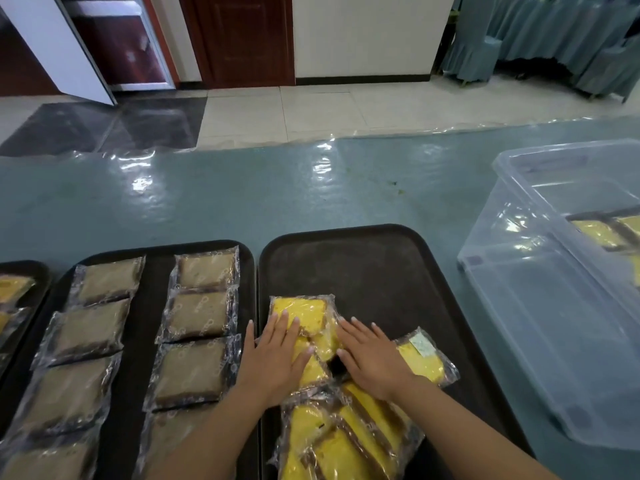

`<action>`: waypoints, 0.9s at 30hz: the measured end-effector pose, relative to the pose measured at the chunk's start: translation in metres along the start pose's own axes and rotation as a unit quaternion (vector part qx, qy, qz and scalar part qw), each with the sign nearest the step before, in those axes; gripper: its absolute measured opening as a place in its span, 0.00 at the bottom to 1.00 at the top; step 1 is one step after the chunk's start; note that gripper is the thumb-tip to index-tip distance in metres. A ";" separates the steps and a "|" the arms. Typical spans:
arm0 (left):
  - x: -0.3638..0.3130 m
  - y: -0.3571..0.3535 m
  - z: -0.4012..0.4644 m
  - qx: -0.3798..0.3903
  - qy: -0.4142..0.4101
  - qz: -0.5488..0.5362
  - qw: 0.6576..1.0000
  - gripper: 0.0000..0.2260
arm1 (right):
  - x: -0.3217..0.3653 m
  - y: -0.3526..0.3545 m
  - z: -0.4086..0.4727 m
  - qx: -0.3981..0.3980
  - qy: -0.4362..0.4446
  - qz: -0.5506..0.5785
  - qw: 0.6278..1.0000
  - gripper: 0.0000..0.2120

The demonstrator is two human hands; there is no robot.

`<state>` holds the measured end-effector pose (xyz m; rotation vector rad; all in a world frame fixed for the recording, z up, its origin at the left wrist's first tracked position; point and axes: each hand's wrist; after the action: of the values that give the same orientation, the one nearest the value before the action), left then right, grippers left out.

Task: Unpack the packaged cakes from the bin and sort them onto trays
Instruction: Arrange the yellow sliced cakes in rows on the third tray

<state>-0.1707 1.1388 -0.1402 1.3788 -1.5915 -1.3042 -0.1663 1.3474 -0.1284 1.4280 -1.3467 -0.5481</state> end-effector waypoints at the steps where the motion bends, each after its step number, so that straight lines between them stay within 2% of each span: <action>1: 0.003 0.000 0.008 0.004 0.011 -0.005 1.000 0.48 | 0.001 0.000 0.009 0.022 0.003 -0.006 1.000 0.30; 2: 0.007 -0.001 0.015 0.005 0.018 -0.006 1.000 0.49 | 0.000 0.000 0.017 0.044 0.001 -0.009 0.999 0.29; 4: 0.015 -0.001 0.031 0.006 0.022 -0.005 1.000 0.49 | -0.003 0.002 0.028 0.069 -0.009 -0.021 0.997 0.36; 7: 0.022 0.001 0.051 0.010 0.012 0.014 1.000 0.48 | -0.012 0.005 0.038 0.052 -0.024 -0.058 0.997 0.44; 10: 0.026 0.004 0.070 0.013 0.014 0.018 1.000 0.46 | -0.025 0.010 0.045 0.025 -0.062 -0.049 0.997 0.42; 13: 0.029 0.008 0.085 0.021 0.026 0.022 0.999 0.38 | -0.045 0.014 0.050 0.005 -0.102 -0.048 0.994 0.37; 16: 0.030 0.008 0.094 0.019 0.025 0.035 0.999 0.37 | -0.061 0.016 0.052 -0.006 -0.134 -0.057 0.989 0.34; 19: 0.030 0.003 0.098 0.012 0.025 0.044 0.999 0.38 | -0.072 0.018 0.053 -0.023 -0.166 -0.057 0.984 0.36; 22: 0.029 0.000 0.096 -0.007 0.031 0.044 0.999 0.40 | -0.083 0.019 0.051 -0.058 -0.204 -0.052 0.976 0.43; 25: 0.017 -0.004 0.091 -0.063 0.020 0.021 0.998 0.38 | -0.086 0.017 0.049 -0.084 -0.168 -0.047 0.981 0.42; 27: 0.008 -0.006 0.089 -0.050 -0.001 0.013 0.999 0.39 | -0.082 0.016 0.046 -0.070 -0.115 -0.038 0.990 0.39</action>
<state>-0.2527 1.1548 -0.1732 1.2918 -1.5195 -1.3506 -0.2346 1.4079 -0.1567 1.3351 -1.4078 -0.8622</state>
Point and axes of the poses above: each hand's wrist, its own z-axis towards the middle knuckle, its own y-axis out of the back of the hand, x = y × z, and after that the axes turned 1 degree about z, right-handed
